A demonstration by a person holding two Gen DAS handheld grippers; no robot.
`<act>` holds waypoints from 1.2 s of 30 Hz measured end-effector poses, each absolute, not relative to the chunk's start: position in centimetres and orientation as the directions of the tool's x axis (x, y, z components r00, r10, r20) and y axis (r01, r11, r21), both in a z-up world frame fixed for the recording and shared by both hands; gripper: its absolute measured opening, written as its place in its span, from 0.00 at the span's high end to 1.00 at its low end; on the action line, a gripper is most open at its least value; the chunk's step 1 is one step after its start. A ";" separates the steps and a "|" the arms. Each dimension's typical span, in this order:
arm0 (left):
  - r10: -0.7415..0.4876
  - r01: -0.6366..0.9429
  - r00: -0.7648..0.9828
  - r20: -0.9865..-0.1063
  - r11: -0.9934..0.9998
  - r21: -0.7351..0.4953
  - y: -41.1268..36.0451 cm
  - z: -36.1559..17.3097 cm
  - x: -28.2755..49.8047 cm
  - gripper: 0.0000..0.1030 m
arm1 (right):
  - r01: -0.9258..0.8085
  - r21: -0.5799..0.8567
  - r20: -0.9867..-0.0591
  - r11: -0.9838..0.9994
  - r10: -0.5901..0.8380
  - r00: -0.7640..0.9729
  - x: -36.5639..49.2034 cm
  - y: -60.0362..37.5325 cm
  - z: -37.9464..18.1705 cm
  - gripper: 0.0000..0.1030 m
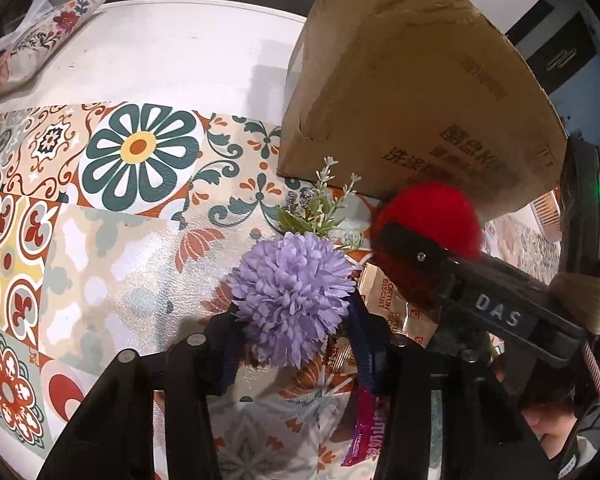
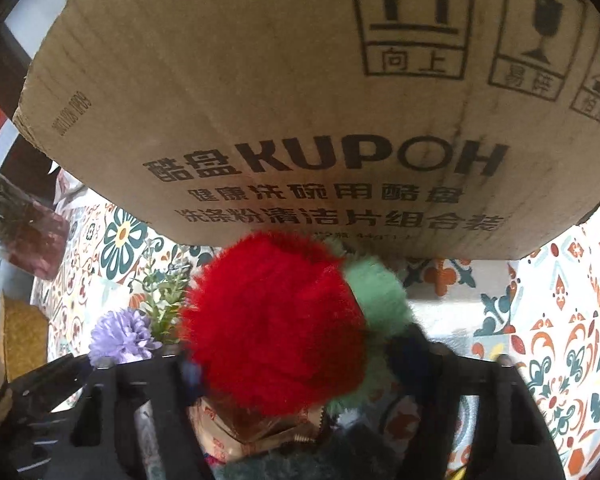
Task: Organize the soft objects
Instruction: 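Grasp the purple flower with the left tool while the right tool grasps the red pompom, then carry the flower and pompom over the box and release both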
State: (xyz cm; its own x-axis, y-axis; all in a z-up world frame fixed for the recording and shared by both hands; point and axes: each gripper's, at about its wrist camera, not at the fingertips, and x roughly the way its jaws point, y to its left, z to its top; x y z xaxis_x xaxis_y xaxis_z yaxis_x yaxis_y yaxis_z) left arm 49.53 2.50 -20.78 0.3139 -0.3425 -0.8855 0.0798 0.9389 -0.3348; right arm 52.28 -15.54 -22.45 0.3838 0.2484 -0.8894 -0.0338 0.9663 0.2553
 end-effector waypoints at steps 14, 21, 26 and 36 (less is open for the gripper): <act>-0.299 0.102 0.432 -0.851 0.954 -0.283 3.4 -17.1 47.2 0.62 | -0.042 0.245 -0.841 0.969 0.234 0.489 49.6 -16.1 -18.4 0.57; -0.296 0.130 0.493 -0.818 0.955 -0.267 2.9 -13.8 45.1 0.62 | -0.046 0.252 -0.805 0.967 0.236 0.545 47.5 -16.3 -15.3 0.57; -0.297 0.149 0.534 -0.791 0.955 -0.258 2.4 -11.7 43.8 0.62 | -0.063 0.235 -0.775 0.970 0.226 0.590 45.7 -16.4 -12.7 0.57; -0.287 0.191 0.607 -0.741 0.958 -0.215 1.3 -7.3 41.7 0.62 | -0.065 0.258 -0.707 0.964 0.234 0.667 42.8 -17.8 -8.1 0.57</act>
